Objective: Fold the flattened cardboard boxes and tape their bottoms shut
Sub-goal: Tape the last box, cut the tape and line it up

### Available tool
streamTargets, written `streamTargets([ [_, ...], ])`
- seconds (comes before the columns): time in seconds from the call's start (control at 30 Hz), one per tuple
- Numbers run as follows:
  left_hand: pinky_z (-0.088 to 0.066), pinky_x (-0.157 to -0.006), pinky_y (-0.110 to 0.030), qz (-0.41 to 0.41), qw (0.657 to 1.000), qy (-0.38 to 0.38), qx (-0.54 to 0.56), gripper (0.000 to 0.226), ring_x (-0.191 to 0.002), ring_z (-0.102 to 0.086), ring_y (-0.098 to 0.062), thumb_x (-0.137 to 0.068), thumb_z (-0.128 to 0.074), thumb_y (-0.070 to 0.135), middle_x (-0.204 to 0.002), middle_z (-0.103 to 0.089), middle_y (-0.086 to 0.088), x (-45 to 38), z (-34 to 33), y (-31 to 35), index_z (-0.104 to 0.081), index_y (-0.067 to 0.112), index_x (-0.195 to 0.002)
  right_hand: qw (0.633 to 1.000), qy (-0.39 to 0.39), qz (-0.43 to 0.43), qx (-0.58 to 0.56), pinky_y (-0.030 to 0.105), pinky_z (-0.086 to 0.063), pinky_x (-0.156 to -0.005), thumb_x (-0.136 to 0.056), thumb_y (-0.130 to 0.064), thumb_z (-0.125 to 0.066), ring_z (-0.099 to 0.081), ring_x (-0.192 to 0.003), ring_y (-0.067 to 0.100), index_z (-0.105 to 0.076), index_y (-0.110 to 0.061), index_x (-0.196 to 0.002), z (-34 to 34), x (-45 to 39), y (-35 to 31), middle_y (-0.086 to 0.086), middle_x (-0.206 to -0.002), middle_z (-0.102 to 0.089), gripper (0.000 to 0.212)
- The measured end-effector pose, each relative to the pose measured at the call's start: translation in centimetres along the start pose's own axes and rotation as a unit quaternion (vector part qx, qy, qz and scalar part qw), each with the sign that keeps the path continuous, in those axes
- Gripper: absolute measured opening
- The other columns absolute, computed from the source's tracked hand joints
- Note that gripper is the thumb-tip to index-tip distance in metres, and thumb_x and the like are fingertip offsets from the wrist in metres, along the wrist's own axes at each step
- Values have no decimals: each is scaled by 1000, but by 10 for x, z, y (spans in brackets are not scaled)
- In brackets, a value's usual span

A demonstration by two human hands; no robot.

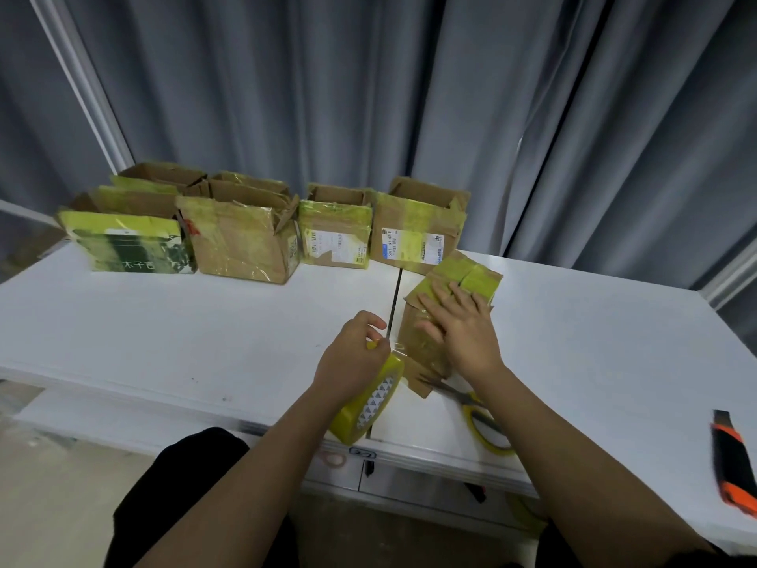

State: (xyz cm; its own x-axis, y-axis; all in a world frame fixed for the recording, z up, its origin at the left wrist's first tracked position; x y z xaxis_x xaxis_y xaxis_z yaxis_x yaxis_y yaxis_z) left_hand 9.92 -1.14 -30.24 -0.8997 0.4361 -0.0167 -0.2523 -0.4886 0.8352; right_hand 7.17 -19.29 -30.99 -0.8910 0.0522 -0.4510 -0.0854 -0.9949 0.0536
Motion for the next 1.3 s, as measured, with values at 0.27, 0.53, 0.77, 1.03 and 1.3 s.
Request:
streamTargets([
  [0.27, -51, -78, -32, -12, 1000, -5, 8, 12, -87, -57, -14, -94, -51, 26, -101, -55, 5, 4, 1, 0, -47, 29, -104, 985, -160, 9, 69, 54, -17, -114, -82, -52, -65, -21, -144, 36, -29, -19, -149, 3, 6, -3, 12, -157, -25, 83],
  [0.53, -48, -70, -20, -26, 998, 11, 61, 16, -88, -57, -9, -94, -53, 23, -95, -57, 7, 15, 11, 1, -48, 30, -107, 994, -106, 12, 10, 56, 10, -115, -80, -67, -51, 1, -148, 27, -11, -29, -153, 33, 6, 1, 3, -161, -7, 91],
  [0.77, -41, -79, -25, -202, 970, 62, -121, 21, -102, -45, -10, -95, -52, 21, -102, -55, 7, 15, 30, 6, -53, 24, -116, 986, -18, -61, -155, 45, -11, -116, -82, -43, -49, -14, -142, 30, -27, -23, -150, 49, 27, 3, 8, -156, -21, 74],
  [1.03, -40, -91, -34, -181, 964, -46, -187, 45, -115, -37, -16, -90, -60, 14, -110, -54, 3, 9, -1, -16, -45, 22, -132, 977, -29, -117, -173, 45, -13, -118, -86, -39, -66, -8, -145, 29, -31, -25, -149, 25, 48, 9, 8, -159, -18, 74],
  [1.3, -20, -92, -32, -238, 908, -126, -320, 76, -114, -32, -18, -90, -46, 7, -121, -54, 6, 3, -31, -33, -13, 45, -147, 956, 64, -132, -255, 36, -33, -109, -91, -21, -65, -25, -144, 28, -47, -25, -141, 14, 48, 13, 10, -158, -23, 54],
])
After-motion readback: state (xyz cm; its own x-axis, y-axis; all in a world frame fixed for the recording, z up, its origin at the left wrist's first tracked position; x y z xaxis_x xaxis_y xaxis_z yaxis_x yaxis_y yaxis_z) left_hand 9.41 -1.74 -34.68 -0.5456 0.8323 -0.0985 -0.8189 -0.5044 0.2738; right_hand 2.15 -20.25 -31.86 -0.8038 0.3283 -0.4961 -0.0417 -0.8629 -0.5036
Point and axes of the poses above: each hand's wrist, its own x-axis away from the middle knuckle, its own z-axis out of the back of the hand, y = z × x, the point moved 4 cm from there along -x, towards the middle knuckle
